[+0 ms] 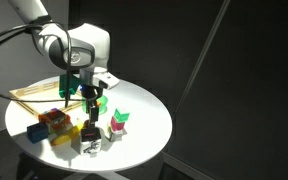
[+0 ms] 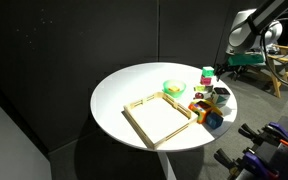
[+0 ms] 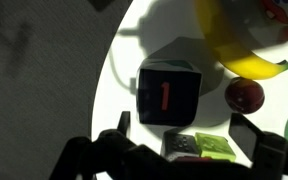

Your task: Pick up the orange block and put it in the green bowl, pick up the block with the number one on it and put it in the tray

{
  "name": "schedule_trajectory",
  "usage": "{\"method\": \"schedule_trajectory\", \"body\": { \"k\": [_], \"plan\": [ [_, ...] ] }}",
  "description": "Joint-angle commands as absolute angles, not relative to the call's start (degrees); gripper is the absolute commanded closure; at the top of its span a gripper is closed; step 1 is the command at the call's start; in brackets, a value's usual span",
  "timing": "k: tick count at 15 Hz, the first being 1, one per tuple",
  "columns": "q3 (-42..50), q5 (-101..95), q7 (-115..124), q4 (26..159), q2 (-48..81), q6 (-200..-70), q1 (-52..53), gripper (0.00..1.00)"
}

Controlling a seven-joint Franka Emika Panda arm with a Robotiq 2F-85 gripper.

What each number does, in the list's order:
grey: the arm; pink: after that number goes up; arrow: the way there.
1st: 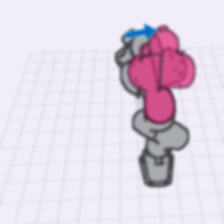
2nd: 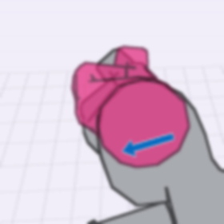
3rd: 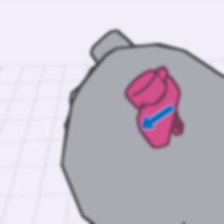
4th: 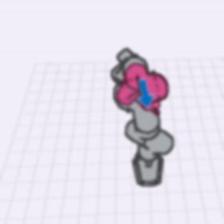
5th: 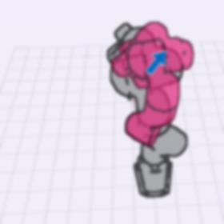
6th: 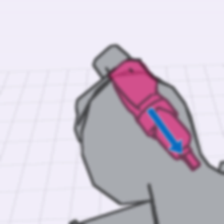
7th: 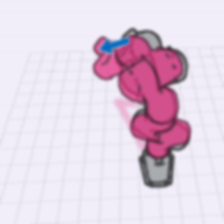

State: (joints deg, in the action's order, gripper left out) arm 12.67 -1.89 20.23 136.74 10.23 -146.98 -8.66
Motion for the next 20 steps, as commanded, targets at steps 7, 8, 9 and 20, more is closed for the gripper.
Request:
{"method": "schedule_trajectory", "body": {
  "k": [7, 8, 9, 20],
  "plan": [
    [13.4, -2.1, 21.4, 136.2, 14.1, -150.1, -8.0, 0.0],
    [13.5, -2.0, 21.5, 136.1, 14.6, -150.7, -8.0, 0.0],
    [13.7, -2.1, 21.8, 136.1, 15.2, -151.7, -7.9, 0.0],
    [14.4, -1.1, 21.8, 133.8, 20.0, -151.8, -7.1, 0.0]
  ]
}}
